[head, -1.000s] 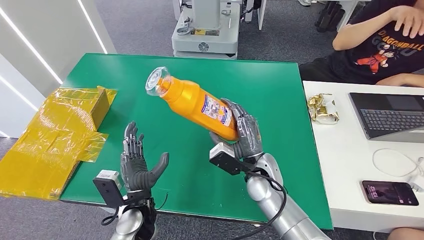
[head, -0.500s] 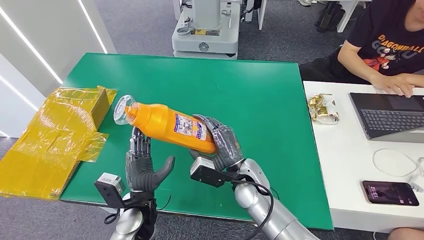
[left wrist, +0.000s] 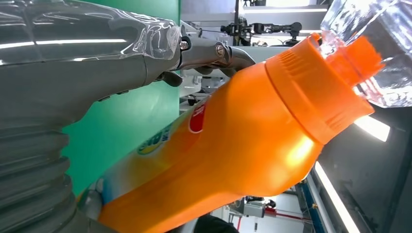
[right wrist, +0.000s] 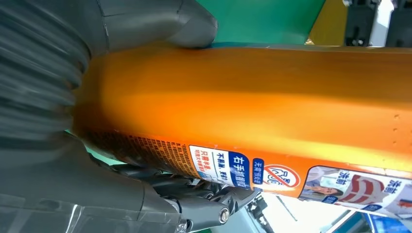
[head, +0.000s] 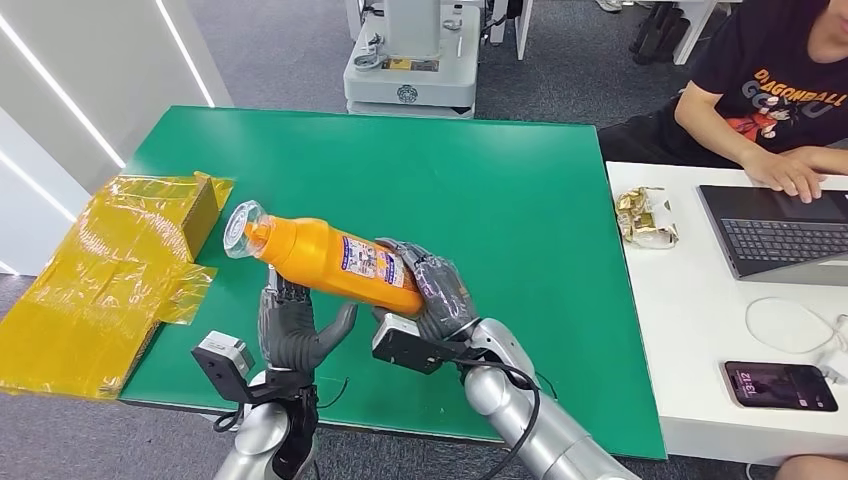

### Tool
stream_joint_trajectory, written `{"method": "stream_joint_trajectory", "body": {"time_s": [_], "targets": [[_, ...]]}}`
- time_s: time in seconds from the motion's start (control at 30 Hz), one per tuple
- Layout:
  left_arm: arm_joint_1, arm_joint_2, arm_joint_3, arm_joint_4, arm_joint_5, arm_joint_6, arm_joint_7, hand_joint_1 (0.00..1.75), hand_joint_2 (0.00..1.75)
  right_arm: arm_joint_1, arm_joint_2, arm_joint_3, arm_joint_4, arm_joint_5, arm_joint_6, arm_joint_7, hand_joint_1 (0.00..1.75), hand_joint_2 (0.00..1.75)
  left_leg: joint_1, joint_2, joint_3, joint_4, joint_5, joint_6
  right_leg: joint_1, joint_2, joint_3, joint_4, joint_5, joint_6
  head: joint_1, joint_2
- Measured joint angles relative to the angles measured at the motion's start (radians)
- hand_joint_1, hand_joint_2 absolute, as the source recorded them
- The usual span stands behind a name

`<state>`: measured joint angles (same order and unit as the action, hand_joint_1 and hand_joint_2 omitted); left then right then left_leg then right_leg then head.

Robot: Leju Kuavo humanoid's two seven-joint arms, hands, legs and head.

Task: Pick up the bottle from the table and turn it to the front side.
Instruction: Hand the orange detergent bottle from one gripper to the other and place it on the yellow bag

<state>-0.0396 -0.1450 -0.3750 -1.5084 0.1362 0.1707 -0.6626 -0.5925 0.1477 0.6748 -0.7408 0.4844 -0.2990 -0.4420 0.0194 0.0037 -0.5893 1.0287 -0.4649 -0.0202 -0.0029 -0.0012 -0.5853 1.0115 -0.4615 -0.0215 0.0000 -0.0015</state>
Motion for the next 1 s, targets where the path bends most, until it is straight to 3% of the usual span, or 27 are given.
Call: {"method": "stream_joint_trajectory", "body": {"time_s": [0.4,1.0], "targets": [[-0.044,0.0,0.0,0.011,0.05,-0.014,0.047,0.0,1.75,-0.018,0.005,0.024,0.025,0.021,0.095,0.012,1.75,1.75,0.0,0.0,0.0,0.0,0.0,0.0,0.0,0.0,0.0,0.0,0.0,0.0,0.0,0.0],[-0.12,0.005,0.008,0.056,0.054,0.0,0.053,0.0,1.75,-0.044,0.005,0.042,0.025,0.036,0.172,0.009,1.75,1.75,0.0,0.0,0.0,0.0,0.0,0.0,0.0,0.0,0.0,0.0,0.0,0.0,0.0,0.0]]}}
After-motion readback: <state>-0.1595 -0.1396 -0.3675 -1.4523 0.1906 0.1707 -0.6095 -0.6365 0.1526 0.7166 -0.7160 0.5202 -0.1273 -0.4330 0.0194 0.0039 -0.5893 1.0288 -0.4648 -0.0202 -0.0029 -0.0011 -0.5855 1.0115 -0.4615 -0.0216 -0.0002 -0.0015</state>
